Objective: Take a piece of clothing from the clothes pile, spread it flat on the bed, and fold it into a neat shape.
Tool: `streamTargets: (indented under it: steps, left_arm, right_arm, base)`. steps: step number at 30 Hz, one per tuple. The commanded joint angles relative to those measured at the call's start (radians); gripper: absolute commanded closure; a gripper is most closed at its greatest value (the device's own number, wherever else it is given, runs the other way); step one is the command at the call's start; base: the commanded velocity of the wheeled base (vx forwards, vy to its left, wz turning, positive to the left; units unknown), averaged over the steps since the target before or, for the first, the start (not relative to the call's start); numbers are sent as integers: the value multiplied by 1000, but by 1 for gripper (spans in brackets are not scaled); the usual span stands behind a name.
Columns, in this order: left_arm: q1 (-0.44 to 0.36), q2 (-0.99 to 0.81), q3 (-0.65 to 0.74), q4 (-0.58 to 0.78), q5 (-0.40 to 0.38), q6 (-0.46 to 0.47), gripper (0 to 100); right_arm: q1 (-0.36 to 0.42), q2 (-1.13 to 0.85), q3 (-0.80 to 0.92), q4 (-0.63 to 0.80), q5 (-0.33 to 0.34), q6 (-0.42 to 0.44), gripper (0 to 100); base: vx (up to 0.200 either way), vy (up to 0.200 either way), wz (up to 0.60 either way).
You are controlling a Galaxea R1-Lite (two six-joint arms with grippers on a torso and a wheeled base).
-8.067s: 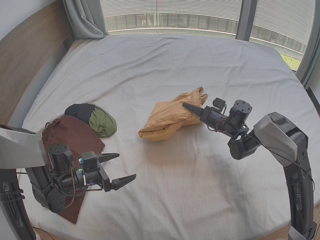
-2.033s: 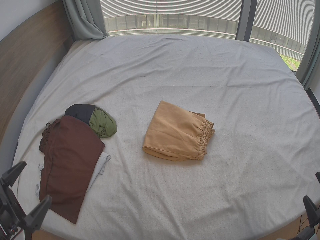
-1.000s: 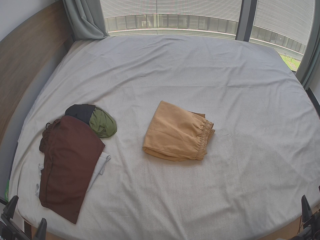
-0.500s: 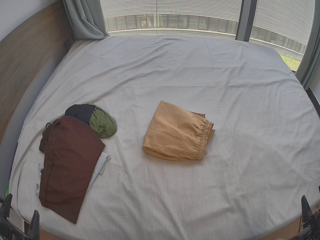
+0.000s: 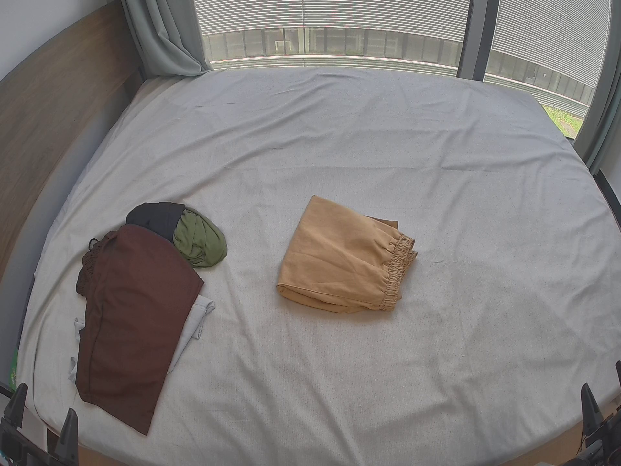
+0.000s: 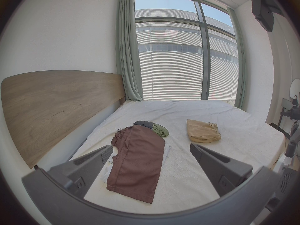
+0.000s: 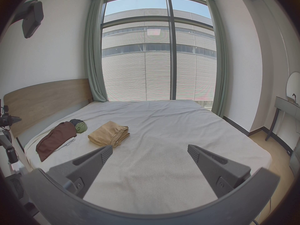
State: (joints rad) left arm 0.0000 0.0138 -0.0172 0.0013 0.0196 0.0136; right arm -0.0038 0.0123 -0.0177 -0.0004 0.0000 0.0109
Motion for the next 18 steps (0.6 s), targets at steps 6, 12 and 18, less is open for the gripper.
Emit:
streamTargets:
  steps: [6, 12, 18]
  left_arm:
    - [0, -14, 17, 0, 0, 2, 0]
    - [0, -14, 17, 0, 0, 2, 0]
    - [0, -14, 17, 0, 0, -1, 0]
  right_arm:
    - [1, -12, 18, 0, 23, -19, 0]
    - [1, -12, 18, 0, 25, -19, 0]
    - [1, -12, 18, 0, 25, -17, 0]
  base:
    - [0, 0, 0]
    - [0, 0, 0]
    - [0, 0, 0]
